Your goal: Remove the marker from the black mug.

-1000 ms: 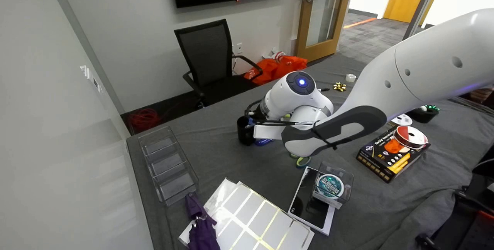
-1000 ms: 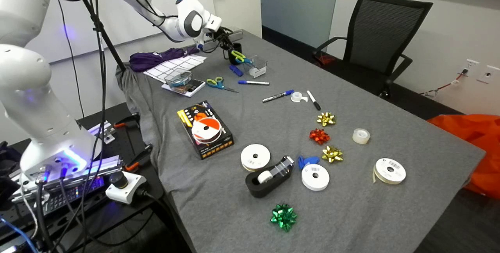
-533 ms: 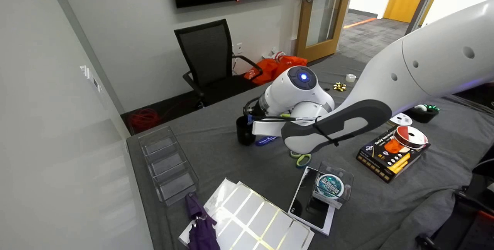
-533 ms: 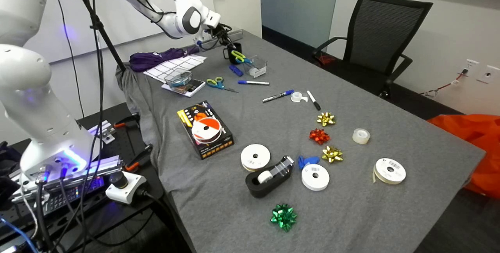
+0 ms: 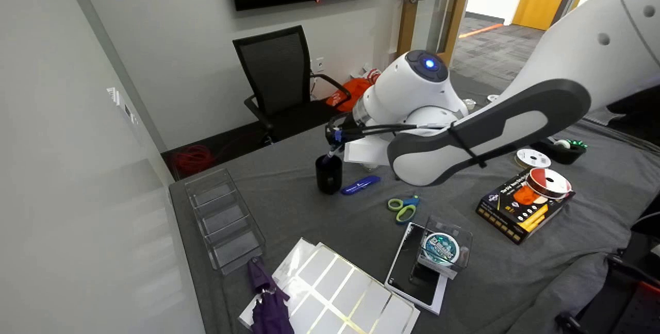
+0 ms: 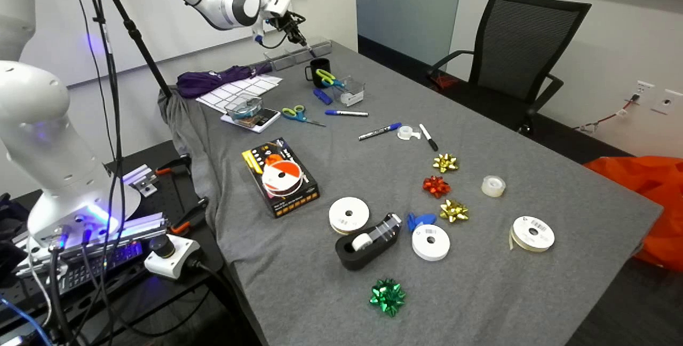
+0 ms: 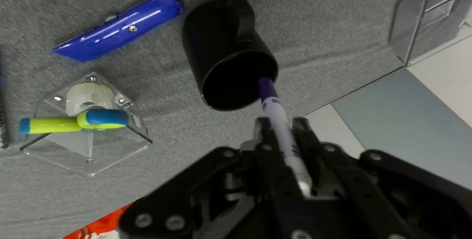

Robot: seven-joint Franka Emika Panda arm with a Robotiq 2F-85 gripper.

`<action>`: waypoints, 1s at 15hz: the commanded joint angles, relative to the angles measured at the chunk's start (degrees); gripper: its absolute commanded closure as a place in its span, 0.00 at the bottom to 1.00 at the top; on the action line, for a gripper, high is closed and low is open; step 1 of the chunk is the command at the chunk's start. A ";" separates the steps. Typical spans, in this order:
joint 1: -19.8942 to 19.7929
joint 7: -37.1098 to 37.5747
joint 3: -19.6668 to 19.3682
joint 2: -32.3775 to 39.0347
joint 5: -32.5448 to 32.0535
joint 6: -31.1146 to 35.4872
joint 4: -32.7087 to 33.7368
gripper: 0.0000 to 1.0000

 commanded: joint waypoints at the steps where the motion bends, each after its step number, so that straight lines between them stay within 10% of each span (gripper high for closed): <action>1: -2.18 -5.31 3.08 -10.17 -1.36 -5.13 -7.82 0.95; 15: -16.68 -5.89 8.94 -23.66 -47.28 -34.76 -13.76 0.95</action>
